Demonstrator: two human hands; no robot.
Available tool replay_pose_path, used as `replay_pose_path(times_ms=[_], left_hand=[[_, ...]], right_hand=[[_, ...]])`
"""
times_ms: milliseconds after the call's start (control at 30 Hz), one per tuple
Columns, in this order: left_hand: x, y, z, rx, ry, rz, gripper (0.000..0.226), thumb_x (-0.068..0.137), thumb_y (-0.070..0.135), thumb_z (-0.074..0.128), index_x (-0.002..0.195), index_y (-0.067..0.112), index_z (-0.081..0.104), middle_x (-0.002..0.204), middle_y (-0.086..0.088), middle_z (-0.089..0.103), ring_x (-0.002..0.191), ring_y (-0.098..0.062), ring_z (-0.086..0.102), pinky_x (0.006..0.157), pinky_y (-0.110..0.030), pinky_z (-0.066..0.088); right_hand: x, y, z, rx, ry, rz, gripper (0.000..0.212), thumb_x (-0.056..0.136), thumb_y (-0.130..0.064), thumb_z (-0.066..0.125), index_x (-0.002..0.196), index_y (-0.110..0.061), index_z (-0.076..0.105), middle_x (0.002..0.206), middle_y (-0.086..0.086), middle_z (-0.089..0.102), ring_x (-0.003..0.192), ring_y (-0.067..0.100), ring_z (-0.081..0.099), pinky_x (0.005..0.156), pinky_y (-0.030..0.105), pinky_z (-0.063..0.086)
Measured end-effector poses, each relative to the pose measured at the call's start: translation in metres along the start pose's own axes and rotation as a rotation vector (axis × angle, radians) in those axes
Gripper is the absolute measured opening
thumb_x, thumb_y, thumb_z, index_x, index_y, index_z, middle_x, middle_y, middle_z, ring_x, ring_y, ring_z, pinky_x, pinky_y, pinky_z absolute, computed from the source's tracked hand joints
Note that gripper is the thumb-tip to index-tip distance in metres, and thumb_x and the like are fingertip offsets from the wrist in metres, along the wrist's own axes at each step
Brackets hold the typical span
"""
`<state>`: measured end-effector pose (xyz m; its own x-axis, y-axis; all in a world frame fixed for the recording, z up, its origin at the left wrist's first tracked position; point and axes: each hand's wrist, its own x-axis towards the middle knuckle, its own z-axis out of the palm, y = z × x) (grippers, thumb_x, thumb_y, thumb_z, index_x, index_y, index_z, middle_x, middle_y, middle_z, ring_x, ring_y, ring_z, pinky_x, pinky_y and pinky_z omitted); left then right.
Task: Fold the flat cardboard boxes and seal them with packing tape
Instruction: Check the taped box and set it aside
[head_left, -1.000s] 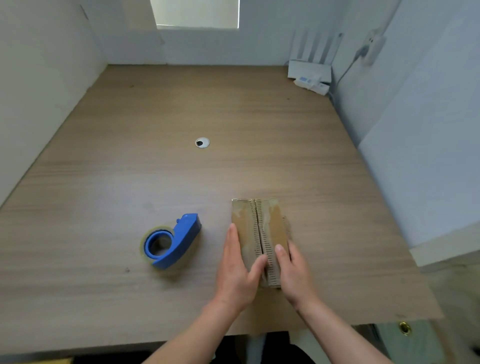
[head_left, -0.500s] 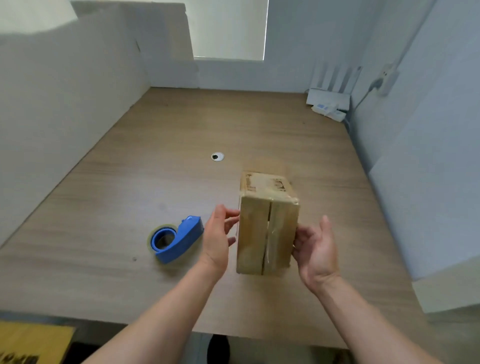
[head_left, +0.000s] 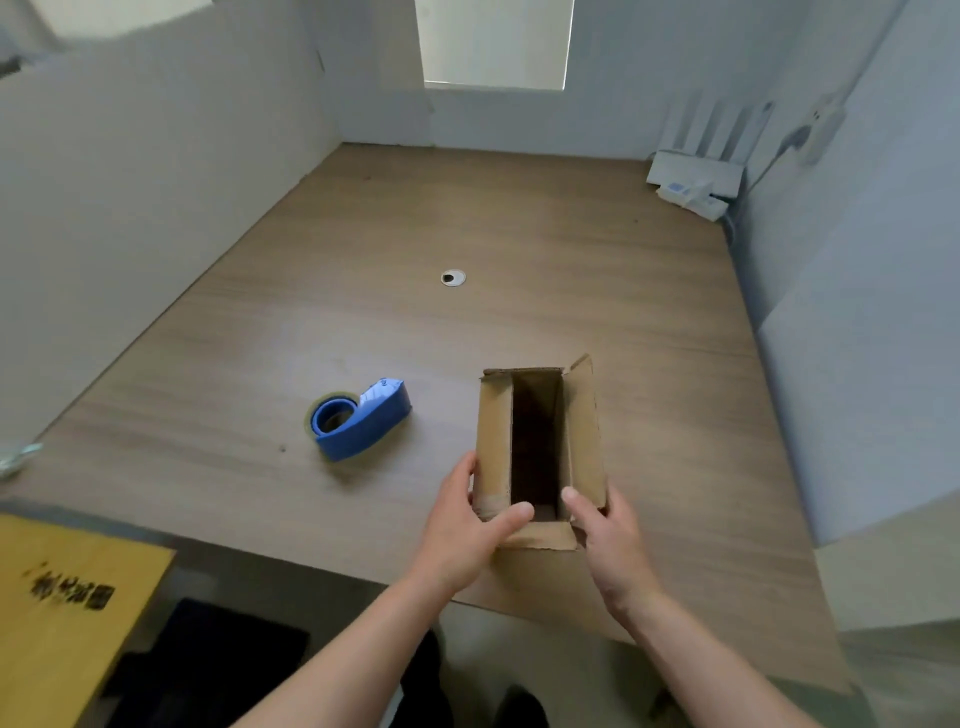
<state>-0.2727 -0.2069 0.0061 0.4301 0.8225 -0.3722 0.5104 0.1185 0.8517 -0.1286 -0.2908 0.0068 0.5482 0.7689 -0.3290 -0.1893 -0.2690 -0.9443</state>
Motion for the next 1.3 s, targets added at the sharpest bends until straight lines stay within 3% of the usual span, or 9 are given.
replay_pose_path(times_ms=[167, 267, 367, 533, 667, 767, 1000, 1100, 1300], left_hand=[[-0.001, 0.012, 0.008, 0.165, 0.083, -0.010, 0.070, 0.080, 0.039, 0.074, 0.142, 0.028, 0.043, 0.127, 0.013, 0.056, 0.113, -0.011, 0.057, 0.100, -0.037, 0.052], [-0.003, 0.014, 0.003, 0.025, 0.132, -0.015, 0.013, 0.095, 0.020, 0.049, 0.098, 0.021, 0.062, 0.088, 0.005, 0.063, 0.082, -0.013, 0.059, 0.070, -0.019, 0.050], [-0.008, 0.010, -0.003, -0.050, 0.164, -0.020, 0.022, 0.099, 0.011, 0.042, 0.084, 0.021, 0.056, 0.077, 0.005, 0.054, 0.075, -0.013, 0.052, 0.058, -0.014, 0.038], [-0.008, 0.002, -0.009, -0.081, 0.141, -0.033, 0.044, 0.093, 0.009, 0.049, 0.132, 0.030, 0.056, 0.117, 0.011, 0.065, 0.108, -0.009, 0.060, 0.098, -0.033, 0.051], [-0.009, -0.013, -0.025, -0.040, 0.181, -0.038, 0.051, 0.092, -0.002, 0.038, 0.129, 0.022, 0.063, 0.112, -0.001, 0.067, 0.105, -0.020, 0.060, 0.101, -0.041, 0.051], [-0.010, -0.024, -0.035, 0.013, 0.149, -0.025, 0.052, 0.091, -0.004, 0.036, 0.125, 0.022, 0.065, 0.109, -0.003, 0.068, 0.104, -0.023, 0.061, 0.097, -0.037, 0.052], [-0.024, -0.044, -0.060, 0.016, 0.088, 0.000, 0.048, 0.095, -0.003, 0.037, 0.119, 0.027, 0.065, 0.103, 0.004, 0.065, 0.101, -0.015, 0.058, 0.090, -0.029, 0.050], [-0.029, -0.047, -0.064, 0.048, 0.098, 0.021, 0.052, 0.092, -0.005, 0.038, 0.124, 0.025, 0.066, 0.106, 0.004, 0.066, 0.104, -0.015, 0.059, 0.094, -0.028, 0.050], [-0.042, -0.047, -0.058, 0.036, 0.141, 0.036, 0.061, 0.088, -0.007, 0.038, 0.129, 0.029, 0.065, 0.111, 0.011, 0.069, 0.105, -0.006, 0.060, 0.097, -0.021, 0.047]], right_hand=[[0.006, 0.007, -0.001, -0.185, 0.073, -0.009, 0.024, 0.105, -0.017, 0.046, 0.127, -0.024, 0.052, 0.102, -0.017, 0.056, 0.113, 0.017, 0.054, 0.093, 0.025, 0.037], [0.005, 0.011, -0.003, -0.172, 0.113, 0.010, 0.019, 0.103, -0.013, 0.046, 0.113, -0.020, 0.060, 0.101, -0.006, 0.066, 0.107, 0.022, 0.060, 0.089, 0.027, 0.040], [0.001, 0.018, 0.001, -0.197, 0.117, 0.058, 0.020, 0.104, -0.020, 0.046, 0.115, -0.015, 0.062, 0.106, 0.004, 0.067, 0.108, 0.026, 0.061, 0.089, 0.032, 0.045], [-0.015, 0.006, 0.023, -0.279, 0.064, 0.032, 0.019, 0.100, -0.020, 0.057, 0.102, -0.039, 0.054, 0.107, -0.016, 0.063, 0.107, 0.014, 0.059, 0.100, 0.039, 0.050], [-0.013, -0.024, 0.017, -0.326, 0.159, -0.053, 0.062, 0.093, -0.027, 0.069, 0.147, -0.024, 0.040, 0.143, -0.011, 0.049, 0.133, 0.012, 0.043, 0.112, 0.035, 0.036], [0.015, -0.052, 0.013, -0.685, 0.224, -0.173, 0.074, 0.088, -0.034, 0.072, 0.153, -0.026, 0.035, 0.156, -0.004, 0.041, 0.142, 0.018, 0.038, 0.116, 0.042, 0.036], [0.075, -0.072, 0.033, -0.941, 0.023, -0.146, 0.019, 0.097, -0.037, 0.062, 0.105, -0.023, 0.072, 0.114, -0.001, 0.069, 0.105, 0.017, 0.059, 0.087, 0.031, 0.045], [0.096, -0.060, 0.037, -0.829, 0.134, -0.142, 0.038, 0.100, -0.038, 0.057, 0.064, -0.023, 0.061, 0.071, -0.004, 0.062, 0.075, 0.023, 0.059, 0.061, 0.029, 0.037], [0.137, -0.029, 0.023, -0.659, 0.238, 0.085, 0.036, 0.091, -0.044, 0.067, 0.071, -0.015, 0.068, 0.079, 0.005, 0.070, 0.084, 0.029, 0.068, 0.082, 0.040, 0.056]])
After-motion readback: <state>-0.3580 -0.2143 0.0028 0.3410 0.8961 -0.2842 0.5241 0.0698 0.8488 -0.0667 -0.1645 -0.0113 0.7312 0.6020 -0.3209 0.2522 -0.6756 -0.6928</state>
